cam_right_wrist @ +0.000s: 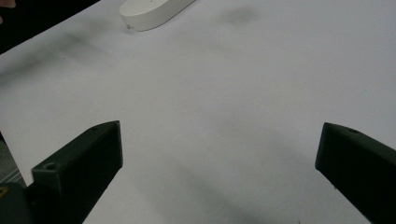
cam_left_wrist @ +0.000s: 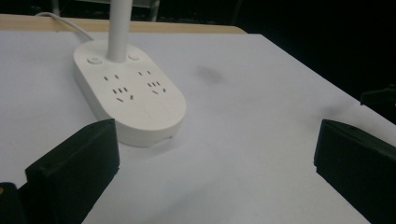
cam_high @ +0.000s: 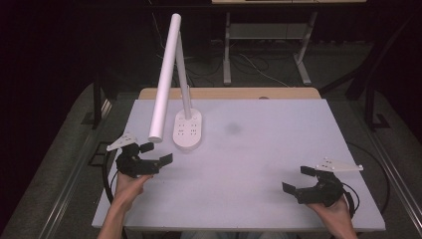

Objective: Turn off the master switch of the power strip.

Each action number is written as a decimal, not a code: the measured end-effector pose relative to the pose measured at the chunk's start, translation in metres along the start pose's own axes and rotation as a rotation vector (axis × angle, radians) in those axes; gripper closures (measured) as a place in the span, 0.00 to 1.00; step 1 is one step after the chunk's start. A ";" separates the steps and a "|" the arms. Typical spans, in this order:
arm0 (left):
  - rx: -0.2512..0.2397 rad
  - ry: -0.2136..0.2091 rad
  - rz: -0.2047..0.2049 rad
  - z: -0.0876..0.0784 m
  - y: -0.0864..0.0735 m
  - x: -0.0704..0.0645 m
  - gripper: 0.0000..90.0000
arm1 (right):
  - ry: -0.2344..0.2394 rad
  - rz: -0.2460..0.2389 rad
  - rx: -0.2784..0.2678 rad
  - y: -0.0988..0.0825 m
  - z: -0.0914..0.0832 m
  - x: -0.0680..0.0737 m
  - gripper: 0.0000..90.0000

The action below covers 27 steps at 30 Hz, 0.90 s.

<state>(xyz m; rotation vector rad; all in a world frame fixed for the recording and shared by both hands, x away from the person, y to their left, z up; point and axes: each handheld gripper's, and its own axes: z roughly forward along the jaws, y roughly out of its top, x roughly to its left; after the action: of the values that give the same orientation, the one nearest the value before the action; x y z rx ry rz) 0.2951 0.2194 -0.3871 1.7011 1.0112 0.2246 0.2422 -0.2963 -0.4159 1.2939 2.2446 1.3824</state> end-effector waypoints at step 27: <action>0.081 -0.107 0.079 0.010 -0.041 -0.041 0.00 | 0.001 0.002 0.005 -0.001 0.001 0.001 0.00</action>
<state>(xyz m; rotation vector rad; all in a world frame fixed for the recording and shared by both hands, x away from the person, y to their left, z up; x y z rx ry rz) 0.2553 0.1853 -0.4127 1.8088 0.8858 0.1435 0.2423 -0.2952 -0.4171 1.2973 2.2493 1.3795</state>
